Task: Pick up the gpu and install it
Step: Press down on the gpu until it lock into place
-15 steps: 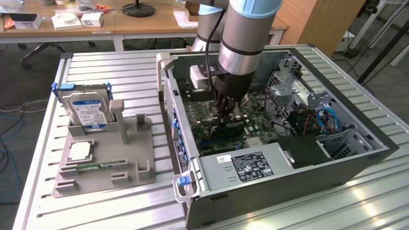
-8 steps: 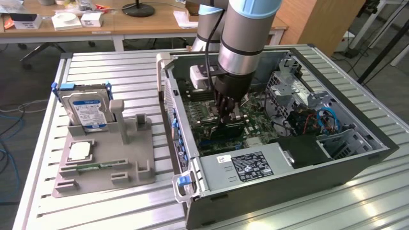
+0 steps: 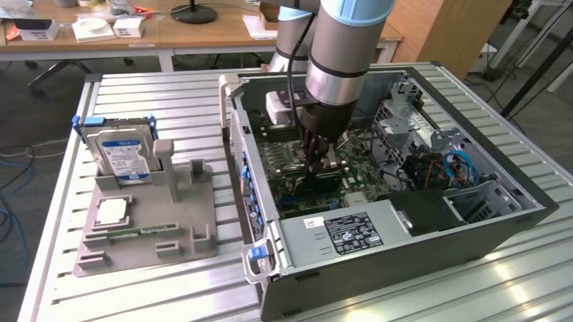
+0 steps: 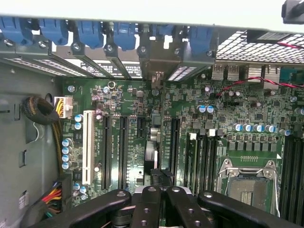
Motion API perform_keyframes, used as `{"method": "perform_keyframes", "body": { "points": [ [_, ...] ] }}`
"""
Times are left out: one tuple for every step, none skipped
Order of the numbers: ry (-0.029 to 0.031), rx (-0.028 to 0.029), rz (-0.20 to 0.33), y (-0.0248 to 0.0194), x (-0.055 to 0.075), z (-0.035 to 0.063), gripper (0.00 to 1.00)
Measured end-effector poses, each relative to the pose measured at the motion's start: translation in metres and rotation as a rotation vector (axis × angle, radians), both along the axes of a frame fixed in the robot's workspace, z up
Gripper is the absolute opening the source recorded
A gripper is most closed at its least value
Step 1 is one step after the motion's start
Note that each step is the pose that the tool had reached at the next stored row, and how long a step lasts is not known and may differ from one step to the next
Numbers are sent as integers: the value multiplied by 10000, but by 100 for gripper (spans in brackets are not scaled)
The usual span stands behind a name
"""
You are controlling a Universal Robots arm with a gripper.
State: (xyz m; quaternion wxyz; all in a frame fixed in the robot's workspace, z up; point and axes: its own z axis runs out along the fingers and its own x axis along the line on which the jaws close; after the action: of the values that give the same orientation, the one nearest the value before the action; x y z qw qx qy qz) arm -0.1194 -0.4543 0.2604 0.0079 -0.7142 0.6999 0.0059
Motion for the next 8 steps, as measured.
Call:
{"method": "perform_keyframes", "body": {
  "points": [
    [-5,9,-1,1,0,7,10],
    [-8,13,-1,1,0,18,10],
    [-2,0,-2,0,0,35,10],
    [2,-7,-1,-1,0,53,10],
    [1,-5,-1,-1,0,67,10],
    [2,-6,0,-1,0,85,10],
    [3,-8,0,-1,0,103,10],
    [3,-7,0,-1,0,122,10]
  ]
}}
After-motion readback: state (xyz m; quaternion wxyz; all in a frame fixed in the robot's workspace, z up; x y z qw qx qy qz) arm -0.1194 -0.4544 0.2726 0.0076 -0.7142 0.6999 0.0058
